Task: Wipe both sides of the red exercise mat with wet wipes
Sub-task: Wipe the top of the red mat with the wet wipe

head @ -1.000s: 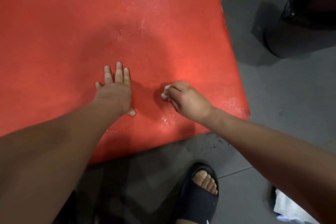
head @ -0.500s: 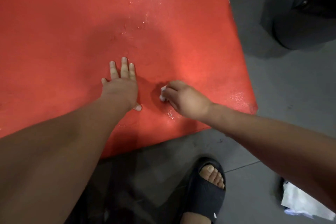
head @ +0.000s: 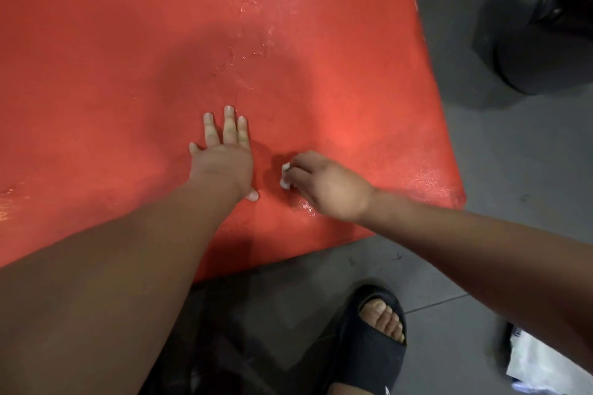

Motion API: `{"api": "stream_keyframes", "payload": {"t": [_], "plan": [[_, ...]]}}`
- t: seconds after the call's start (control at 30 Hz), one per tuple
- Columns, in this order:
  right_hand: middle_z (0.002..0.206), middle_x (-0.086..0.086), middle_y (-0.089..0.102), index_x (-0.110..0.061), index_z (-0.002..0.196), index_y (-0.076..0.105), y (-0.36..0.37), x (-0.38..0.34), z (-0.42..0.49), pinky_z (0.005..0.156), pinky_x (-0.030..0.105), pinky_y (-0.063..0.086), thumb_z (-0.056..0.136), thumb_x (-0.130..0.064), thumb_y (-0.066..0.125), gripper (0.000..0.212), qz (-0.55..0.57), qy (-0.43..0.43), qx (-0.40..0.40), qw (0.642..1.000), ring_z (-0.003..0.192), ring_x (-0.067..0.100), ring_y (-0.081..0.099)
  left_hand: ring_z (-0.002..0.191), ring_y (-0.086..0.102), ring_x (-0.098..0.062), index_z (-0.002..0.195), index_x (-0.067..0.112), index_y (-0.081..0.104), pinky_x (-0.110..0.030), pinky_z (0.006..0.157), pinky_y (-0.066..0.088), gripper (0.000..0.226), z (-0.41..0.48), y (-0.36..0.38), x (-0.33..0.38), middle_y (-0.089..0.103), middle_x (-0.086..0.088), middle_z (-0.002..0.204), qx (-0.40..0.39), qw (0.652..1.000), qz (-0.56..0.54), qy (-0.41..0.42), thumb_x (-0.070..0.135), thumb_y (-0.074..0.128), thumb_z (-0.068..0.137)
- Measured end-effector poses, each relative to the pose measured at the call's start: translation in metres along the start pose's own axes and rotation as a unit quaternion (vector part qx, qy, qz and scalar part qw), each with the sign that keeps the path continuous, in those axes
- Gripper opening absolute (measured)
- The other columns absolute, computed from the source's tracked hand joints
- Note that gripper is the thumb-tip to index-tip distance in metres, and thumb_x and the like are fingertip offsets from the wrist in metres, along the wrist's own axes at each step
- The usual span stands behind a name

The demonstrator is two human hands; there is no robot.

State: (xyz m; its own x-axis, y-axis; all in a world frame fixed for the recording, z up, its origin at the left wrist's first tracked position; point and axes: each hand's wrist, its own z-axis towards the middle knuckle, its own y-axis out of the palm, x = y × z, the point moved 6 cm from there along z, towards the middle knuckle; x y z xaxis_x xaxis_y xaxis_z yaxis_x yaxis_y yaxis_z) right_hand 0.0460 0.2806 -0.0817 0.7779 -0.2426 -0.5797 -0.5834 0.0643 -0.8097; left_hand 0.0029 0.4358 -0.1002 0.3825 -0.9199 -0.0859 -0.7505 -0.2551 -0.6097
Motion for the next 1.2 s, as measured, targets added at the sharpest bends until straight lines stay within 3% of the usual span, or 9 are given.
{"api": "stream_keyframes", "payload": {"t": [0.1, 0.2, 0.27, 0.5, 0.6, 0.73, 0.9, 1.07, 1.2], "plan": [[0.098, 0.011, 0.057, -0.012, 0.099, 0.065, -0.019, 0.025, 0.019, 0.081, 0.04, 0.048, 0.092, -0.014, 0.048, 0.019, -0.064, -0.008, -0.013, 0.998, 0.093, 0.034, 0.056, 0.149, -0.027, -0.043, 0.154, 0.011, -0.027, -0.065, 0.119, 0.019, 0.148, 0.001, 0.0, 0.002, -0.044, -0.007, 0.157, -0.002, 1.0, 0.004, -0.004, 0.048, 0.088, 0.069], [0.094, 0.014, 0.061, -0.011, 0.092, 0.069, -0.06, 0.072, 0.058, 0.081, 0.038, 0.047, 0.083, -0.002, 0.054, 0.02, -0.086, 0.121, 0.101, 0.984, 0.092, 0.037, 0.06, 0.149, -0.027, -0.043, 0.155, 0.011, -0.027, -0.065, 0.119, 0.019, 0.149, 0.001, -0.001, 0.002, -0.043, -0.006, 0.157, 0.0, 1.0, 0.007, -0.008, 0.049, 0.089, 0.068], [0.096, 0.014, 0.062, -0.01, 0.092, 0.071, -0.066, 0.081, 0.073, 0.085, 0.035, 0.046, 0.085, 0.001, 0.053, 0.022, -0.074, 0.188, 0.121, 0.972, 0.095, 0.036, 0.061, 0.149, -0.027, -0.042, 0.155, 0.011, -0.026, -0.065, 0.119, 0.019, 0.148, 0.001, -0.001, 0.002, -0.043, -0.006, 0.158, 0.003, 1.0, 0.004, -0.002, 0.048, 0.089, 0.069], [0.099, 0.006, 0.06, -0.013, 0.096, 0.066, -0.005, 0.002, 0.016, 0.084, 0.039, 0.047, 0.095, -0.013, 0.044, 0.022, -0.015, -0.043, -0.024, 0.999, 0.089, 0.029, 0.058, 0.148, -0.028, -0.044, 0.153, 0.011, -0.029, -0.065, 0.12, 0.018, 0.148, 0.003, 0.003, 0.001, -0.046, -0.008, 0.155, -0.001, 1.0, 0.004, -0.001, 0.048, 0.088, 0.07], [0.093, 0.008, 0.06, -0.014, 0.091, 0.067, -0.022, 0.024, 0.04, 0.078, 0.039, 0.046, 0.092, -0.016, 0.042, 0.025, -0.066, -0.031, -0.009, 0.997, 0.085, 0.031, 0.057, 0.148, -0.027, -0.045, 0.153, 0.01, -0.028, -0.066, 0.119, 0.019, 0.149, 0.003, 0.002, 0.004, -0.045, -0.009, 0.156, 0.002, 1.0, 0.008, -0.002, 0.049, 0.088, 0.068], [0.09, 0.011, 0.062, -0.013, 0.087, 0.07, -0.048, 0.055, 0.095, 0.08, 0.042, 0.049, 0.085, -0.009, 0.05, 0.021, -0.104, 0.092, 0.077, 0.987, 0.084, 0.037, 0.059, 0.148, -0.027, -0.044, 0.154, 0.01, -0.027, -0.066, 0.118, 0.02, 0.15, 0.002, 0.001, 0.004, -0.044, -0.007, 0.157, 0.003, 1.0, 0.011, -0.005, 0.048, 0.089, 0.068], [0.09, 0.012, 0.062, -0.009, 0.091, 0.068, -0.019, 0.007, 0.049, 0.079, 0.04, 0.044, 0.089, -0.017, 0.037, 0.032, -0.044, -0.005, 0.021, 0.999, 0.084, 0.034, 0.058, 0.148, -0.028, -0.044, 0.154, 0.011, -0.028, -0.066, 0.119, 0.018, 0.148, 0.002, 0.0, 0.003, -0.045, -0.007, 0.156, -0.002, 1.0, 0.0, 0.0, 0.046, 0.089, 0.069], [0.101, 0.004, 0.061, -0.013, 0.101, 0.068, -0.004, -0.016, -0.049, 0.084, 0.039, 0.051, 0.094, -0.01, 0.057, 0.014, -0.009, -0.035, -0.087, 0.996, 0.096, 0.026, 0.056, 0.148, -0.028, -0.044, 0.153, 0.01, -0.03, -0.066, 0.119, 0.018, 0.149, 0.0, 0.0, 0.005, -0.046, -0.008, 0.155, -0.003, 1.0, 0.004, -0.001, 0.047, 0.089, 0.069], [0.1, 0.008, 0.062, -0.009, 0.102, 0.069, -0.055, 0.024, -0.059, 0.085, 0.031, 0.049, 0.087, 0.001, 0.058, 0.022, 0.007, 0.025, -0.014, 1.0, 0.094, 0.024, 0.059, 0.148, -0.027, -0.044, 0.153, 0.01, -0.029, -0.065, 0.119, 0.019, 0.149, -0.003, -0.001, 0.004, -0.046, -0.007, 0.156, 0.001, 1.0, 0.01, -0.011, 0.048, 0.089, 0.07]]}}
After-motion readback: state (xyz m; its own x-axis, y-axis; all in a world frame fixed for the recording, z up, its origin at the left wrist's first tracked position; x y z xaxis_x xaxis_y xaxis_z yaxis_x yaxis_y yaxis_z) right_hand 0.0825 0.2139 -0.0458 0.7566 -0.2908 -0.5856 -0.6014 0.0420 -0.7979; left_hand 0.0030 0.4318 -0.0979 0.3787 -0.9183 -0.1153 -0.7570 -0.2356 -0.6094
